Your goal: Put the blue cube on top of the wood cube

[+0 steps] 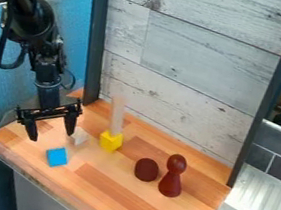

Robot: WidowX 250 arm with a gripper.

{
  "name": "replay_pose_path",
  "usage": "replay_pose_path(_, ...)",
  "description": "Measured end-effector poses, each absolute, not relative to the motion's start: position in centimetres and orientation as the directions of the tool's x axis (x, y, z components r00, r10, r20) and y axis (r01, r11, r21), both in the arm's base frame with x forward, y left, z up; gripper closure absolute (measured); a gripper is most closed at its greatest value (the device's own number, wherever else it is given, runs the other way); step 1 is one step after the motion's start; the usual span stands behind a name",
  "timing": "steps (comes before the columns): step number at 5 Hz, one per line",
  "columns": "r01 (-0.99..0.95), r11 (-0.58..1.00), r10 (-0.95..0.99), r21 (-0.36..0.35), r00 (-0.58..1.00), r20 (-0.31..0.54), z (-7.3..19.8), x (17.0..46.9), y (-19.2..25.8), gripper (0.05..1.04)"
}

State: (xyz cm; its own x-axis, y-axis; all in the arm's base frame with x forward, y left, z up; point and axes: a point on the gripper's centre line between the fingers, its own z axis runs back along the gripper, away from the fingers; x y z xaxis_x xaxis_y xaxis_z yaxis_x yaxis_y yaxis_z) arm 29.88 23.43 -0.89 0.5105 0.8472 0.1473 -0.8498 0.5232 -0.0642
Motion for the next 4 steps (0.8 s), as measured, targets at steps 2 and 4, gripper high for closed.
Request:
replay_pose_path(2,-0.845,0.527,0.848,-0.088,0.515,0.127,-2.1,30.4,21.8,0.083)
replay_pose_path(4,-0.834,0.546,0.836,-0.081,0.536,0.118,-3.0,31.0,20.6,0.083)
